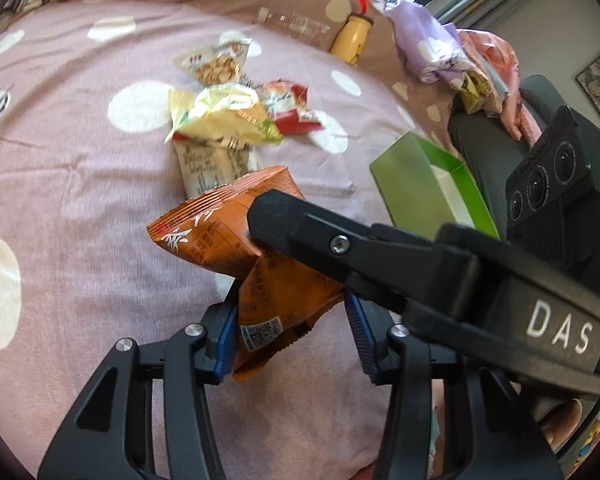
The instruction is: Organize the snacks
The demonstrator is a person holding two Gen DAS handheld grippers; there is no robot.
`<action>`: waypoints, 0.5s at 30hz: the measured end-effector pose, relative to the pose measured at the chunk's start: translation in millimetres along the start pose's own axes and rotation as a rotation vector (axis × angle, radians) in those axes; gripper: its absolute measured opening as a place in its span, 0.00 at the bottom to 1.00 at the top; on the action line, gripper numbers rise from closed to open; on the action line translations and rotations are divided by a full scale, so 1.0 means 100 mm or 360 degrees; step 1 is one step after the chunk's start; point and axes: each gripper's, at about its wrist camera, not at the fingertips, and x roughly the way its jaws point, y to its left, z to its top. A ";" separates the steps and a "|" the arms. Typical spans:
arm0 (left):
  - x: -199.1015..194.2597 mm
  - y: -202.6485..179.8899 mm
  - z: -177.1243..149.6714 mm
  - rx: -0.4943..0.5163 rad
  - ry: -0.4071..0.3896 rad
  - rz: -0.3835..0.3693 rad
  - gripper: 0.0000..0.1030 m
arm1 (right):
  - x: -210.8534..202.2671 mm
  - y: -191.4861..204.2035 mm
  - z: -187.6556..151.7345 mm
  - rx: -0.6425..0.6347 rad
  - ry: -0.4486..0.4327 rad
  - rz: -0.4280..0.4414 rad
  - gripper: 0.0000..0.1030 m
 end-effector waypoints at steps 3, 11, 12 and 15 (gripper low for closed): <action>-0.06 -0.05 0.01 0.0032 -0.0056 -0.0007 0.47 | -0.09 0.06 0.01 -0.0045 -0.0057 0.0018 0.53; -0.20 -0.16 0.03 0.0098 -0.0166 -0.0033 0.47 | -0.29 0.22 -0.03 -0.0156 -0.0184 0.0025 0.53; -0.21 -0.17 0.03 0.0105 -0.0174 -0.0036 0.47 | -0.32 0.23 -0.04 -0.0162 -0.0196 0.0029 0.53; -0.27 -0.25 0.03 0.0145 -0.0216 -0.0040 0.47 | -0.38 0.27 -0.05 -0.0183 -0.0235 0.0037 0.53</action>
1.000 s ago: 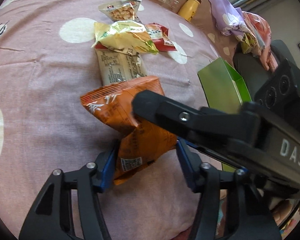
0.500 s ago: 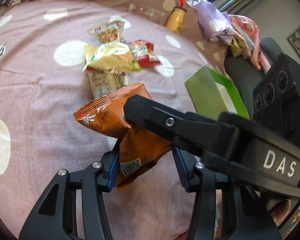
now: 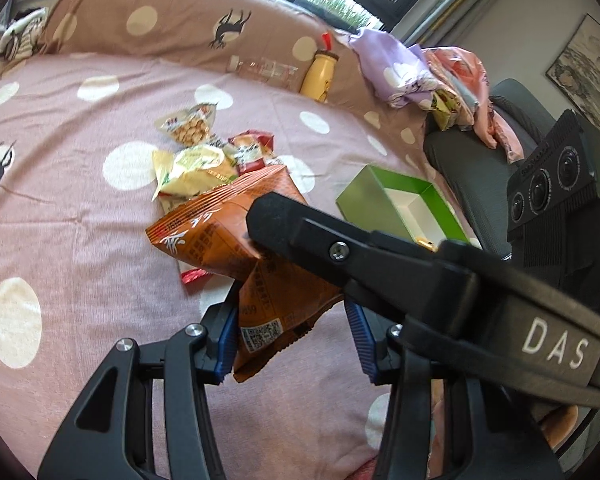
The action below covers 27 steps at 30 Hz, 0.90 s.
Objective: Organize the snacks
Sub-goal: 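Carry the orange chip bag into the green box and lower it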
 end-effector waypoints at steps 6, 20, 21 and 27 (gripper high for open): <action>-0.09 -0.21 0.04 0.0101 -0.0080 -0.0022 0.47 | -0.23 0.05 0.03 -0.0041 -0.0122 0.0021 0.53; 0.04 -0.77 0.22 0.0367 -0.0104 -0.0098 0.47 | -0.81 -0.18 0.13 0.0022 -0.0391 -0.0002 0.53; 0.07 -0.81 0.23 0.0389 -0.0099 -0.0103 0.47 | -0.85 -0.21 0.13 0.0032 -0.0406 -0.0008 0.53; 0.20 -1.02 0.26 0.0475 -0.0058 -0.0126 0.47 | -1.01 -0.39 0.16 0.0107 -0.0485 -0.0032 0.54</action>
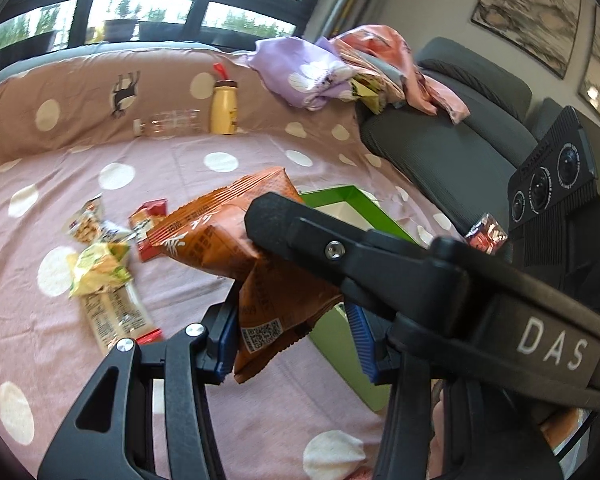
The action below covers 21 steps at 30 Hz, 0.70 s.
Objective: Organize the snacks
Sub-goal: 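Carry the orange chip bag into the green box and lower it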
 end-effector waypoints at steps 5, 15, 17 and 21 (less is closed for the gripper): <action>0.17 -0.19 0.04 0.0092 0.0041 -0.0027 0.47 | -0.14 -0.20 0.06 0.0083 -0.0064 -0.0022 0.54; 0.54 -0.47 0.06 0.0202 0.0151 -0.0107 0.47 | -0.32 -0.67 0.12 0.0292 -0.0138 -0.0108 0.54; 0.60 -0.53 0.06 0.0226 0.0170 -0.0119 0.46 | -0.35 -0.75 0.13 0.0325 -0.0146 -0.0122 0.54; 0.71 -0.61 0.08 0.0252 0.0213 -0.0155 0.47 | -0.41 -0.89 0.13 0.0389 -0.0177 -0.0149 0.54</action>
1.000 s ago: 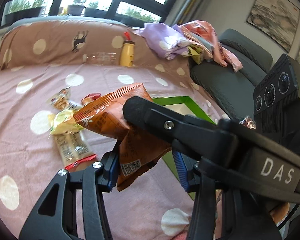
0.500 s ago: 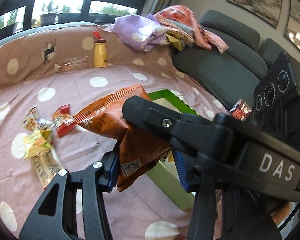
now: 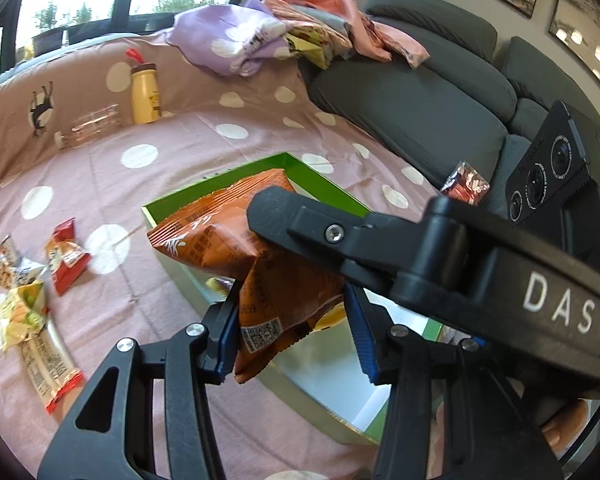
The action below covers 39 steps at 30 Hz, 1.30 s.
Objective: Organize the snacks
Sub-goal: 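Carry the orange chip bag into the green box and lower it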
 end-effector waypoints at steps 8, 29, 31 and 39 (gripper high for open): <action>0.22 -0.14 0.06 0.0056 0.0077 -0.0032 0.47 | -0.06 -0.24 0.07 0.0094 -0.0035 -0.0047 0.54; 0.66 -0.22 0.10 0.0098 0.0236 -0.0048 0.46 | -0.08 -0.65 0.15 0.0287 -0.0052 -0.0203 0.49; 0.68 -0.21 0.10 0.0099 0.0240 -0.0040 0.46 | -0.08 -0.66 0.16 0.0293 -0.0054 -0.0210 0.47; 0.77 -0.20 0.10 0.0081 0.0238 0.0009 0.46 | -0.07 -0.71 0.15 0.0327 -0.0052 -0.0266 0.47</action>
